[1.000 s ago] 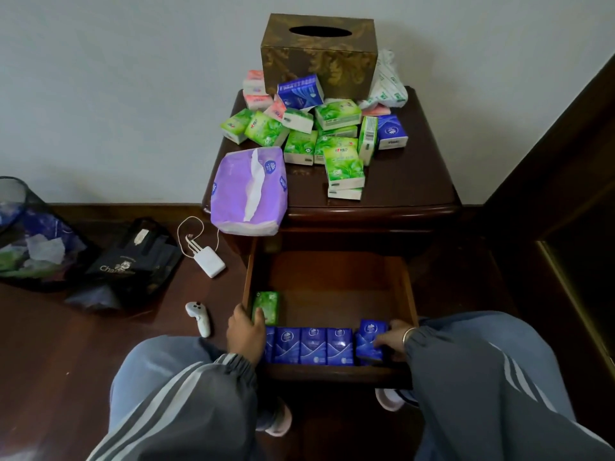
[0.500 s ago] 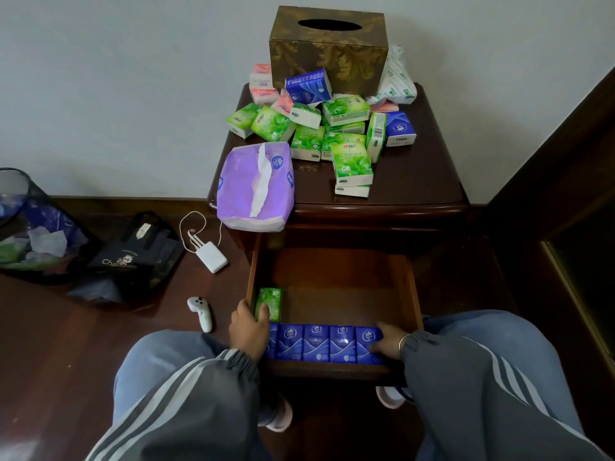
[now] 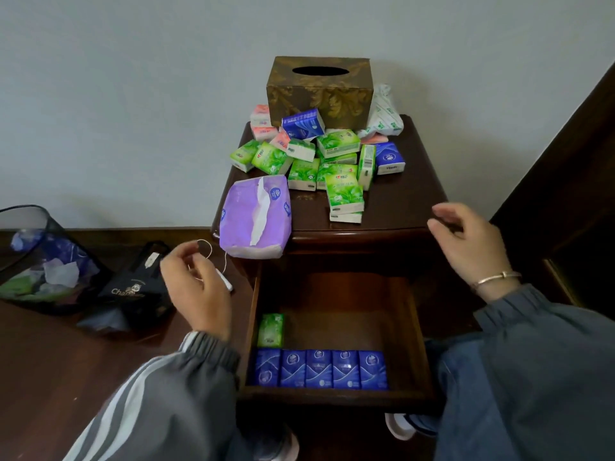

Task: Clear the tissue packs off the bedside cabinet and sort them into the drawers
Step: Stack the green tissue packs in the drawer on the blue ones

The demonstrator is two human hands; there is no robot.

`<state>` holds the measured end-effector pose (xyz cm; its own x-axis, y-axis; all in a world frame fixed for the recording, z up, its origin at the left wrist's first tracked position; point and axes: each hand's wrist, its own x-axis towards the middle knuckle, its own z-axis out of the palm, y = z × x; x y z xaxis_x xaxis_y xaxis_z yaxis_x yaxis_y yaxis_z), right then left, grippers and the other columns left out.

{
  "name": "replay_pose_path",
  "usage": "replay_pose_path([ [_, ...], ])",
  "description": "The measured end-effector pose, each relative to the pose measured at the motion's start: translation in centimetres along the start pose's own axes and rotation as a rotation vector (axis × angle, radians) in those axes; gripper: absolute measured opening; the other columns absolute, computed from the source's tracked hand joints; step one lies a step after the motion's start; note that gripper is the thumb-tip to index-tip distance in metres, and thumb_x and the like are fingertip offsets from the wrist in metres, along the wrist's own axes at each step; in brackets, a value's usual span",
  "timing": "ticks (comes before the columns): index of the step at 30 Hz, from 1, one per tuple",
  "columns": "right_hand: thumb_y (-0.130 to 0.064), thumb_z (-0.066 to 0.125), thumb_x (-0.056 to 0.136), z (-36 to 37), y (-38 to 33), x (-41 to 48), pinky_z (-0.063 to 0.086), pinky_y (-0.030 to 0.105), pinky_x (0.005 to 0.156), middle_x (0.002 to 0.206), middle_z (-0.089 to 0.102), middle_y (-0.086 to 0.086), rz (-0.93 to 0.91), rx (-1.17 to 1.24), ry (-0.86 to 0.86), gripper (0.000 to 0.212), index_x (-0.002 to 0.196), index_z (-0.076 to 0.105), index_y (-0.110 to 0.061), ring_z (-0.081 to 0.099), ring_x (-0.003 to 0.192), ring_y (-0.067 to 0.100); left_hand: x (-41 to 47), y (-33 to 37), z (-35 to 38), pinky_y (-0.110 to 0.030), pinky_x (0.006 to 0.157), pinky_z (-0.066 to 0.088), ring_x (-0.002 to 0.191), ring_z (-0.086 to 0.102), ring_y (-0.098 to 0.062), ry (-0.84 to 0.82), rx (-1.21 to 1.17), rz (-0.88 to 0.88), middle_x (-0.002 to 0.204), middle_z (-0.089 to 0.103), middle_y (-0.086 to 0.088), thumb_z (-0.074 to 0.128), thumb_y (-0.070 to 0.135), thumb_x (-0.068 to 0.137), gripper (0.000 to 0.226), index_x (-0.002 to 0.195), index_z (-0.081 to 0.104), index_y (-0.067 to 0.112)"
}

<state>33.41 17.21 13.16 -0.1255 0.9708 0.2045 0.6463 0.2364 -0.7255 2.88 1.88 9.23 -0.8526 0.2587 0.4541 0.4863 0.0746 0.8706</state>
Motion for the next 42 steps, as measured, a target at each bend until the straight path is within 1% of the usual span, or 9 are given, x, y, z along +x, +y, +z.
replay_pose_path([
  [6,-0.047,0.037,0.095,5.2,1.8,4.7,0.018,0.047,0.115,0.157,0.019,0.009,0.036,-0.519,-0.126,0.062,0.147,0.026,-0.015,0.013,0.146,0.025,-1.1,9.6,7.6,-0.024,0.079,0.044,0.088,0.054,-0.011,-0.475,-0.047,0.26,0.097,0.059,0.002,0.047,0.026,0.092,0.021,0.105,0.057,0.014],
  [13,-0.05,0.034,0.094,6.1,2.9,4.7,0.02,0.047,0.112,0.157,0.022,0.006,0.014,-0.594,-0.069,0.061,0.146,0.029,-0.019,0.015,0.145,0.023,-2.4,10.5,16.7,-0.037,0.11,0.032,0.132,0.038,-0.034,-0.853,0.24,-0.312,0.14,0.043,-0.023,0.063,0.041,0.088,0.07,0.135,0.039,-0.005],
  [18,-0.05,0.034,0.094,6.2,2.8,4.5,0.02,0.047,0.113,0.157,0.021,0.005,0.022,-0.585,-0.071,0.06,0.147,0.028,-0.021,0.014,0.145,0.022,-0.7,10.6,17.9,-0.023,0.075,0.046,0.09,0.061,-0.014,-1.095,0.065,-0.531,0.118,0.066,-0.005,0.076,0.023,0.079,0.046,0.118,0.061,0.003],
  [22,-0.05,0.039,0.093,5.8,2.6,5.1,0.016,0.045,0.113,0.156,0.023,0.002,0.098,-0.436,-0.112,0.057,0.143,0.035,-0.024,0.015,0.145,0.02,-0.7,9.5,16.6,-0.033,0.093,0.051,0.098,0.066,-0.021,-1.223,0.132,-0.566,0.108,0.07,-0.007,0.083,0.031,0.068,0.058,0.114,0.064,0.001],
  [27,-0.05,0.058,0.082,5.4,-1.1,7.3,0.039,0.041,0.099,0.114,0.063,0.004,0.11,-0.057,0.201,0.038,0.104,0.063,-0.02,0.053,0.113,0.027,-2.0,7.7,15.5,-0.042,0.096,0.052,0.104,0.065,-0.024,-1.15,-0.066,-0.586,0.116,0.066,-0.011,0.08,0.036,0.059,0.067,0.116,0.056,0.01],
  [33,-0.064,0.065,0.068,7.7,-7.5,13.1,0.048,0.034,0.078,0.109,0.064,0.01,0.237,-0.149,-0.14,0.066,0.107,0.058,-0.012,0.061,0.102,0.031,-1.6,6.7,15.4,-0.039,0.095,0.052,0.104,0.064,-0.021,-1.053,-0.215,-0.683,0.116,0.063,-0.008,0.076,0.027,0.075,0.06,0.122,0.043,0.011],
  [36,-0.041,0.069,0.071,8.5,-7.9,14.2,0.053,0.034,0.081,0.109,0.065,0.01,0.276,-0.206,-0.205,0.044,0.104,0.064,-0.013,0.063,0.099,0.03,-1.5,6.5,15.3,-0.041,0.097,0.051,0.106,0.063,-0.022,-1.048,-0.252,-0.712,0.117,0.063,-0.008,0.076,0.029,0.075,0.061,0.122,0.041,0.012],
  [40,-0.026,0.062,0.072,7.0,-7.0,13.3,0.038,0.025,0.052,0.075,0.058,0.012,0.288,-0.175,-0.108,0.017,0.071,0.057,-0.01,0.054,0.073,0.031,-1.7,6.7,15.2,-0.034,0.091,0.053,0.102,0.065,-0.019,-1.013,-0.326,-0.742,0.115,0.064,-0.007,0.077,0.026,0.076,0.057,0.121,0.044,0.013],
  [42,-0.023,0.062,0.076,5.8,-6.4,12.2,0.036,0.026,0.053,0.071,0.062,0.019,0.263,0.007,-0.086,0.02,0.068,0.062,-0.005,0.057,0.07,0.034,-1.7,7.1,14.9,-0.034,0.09,0.054,0.103,0.066,-0.021,-0.975,-0.417,-0.77,0.117,0.065,-0.01,0.076,0.022,0.077,0.057,0.124,0.047,0.008],
])
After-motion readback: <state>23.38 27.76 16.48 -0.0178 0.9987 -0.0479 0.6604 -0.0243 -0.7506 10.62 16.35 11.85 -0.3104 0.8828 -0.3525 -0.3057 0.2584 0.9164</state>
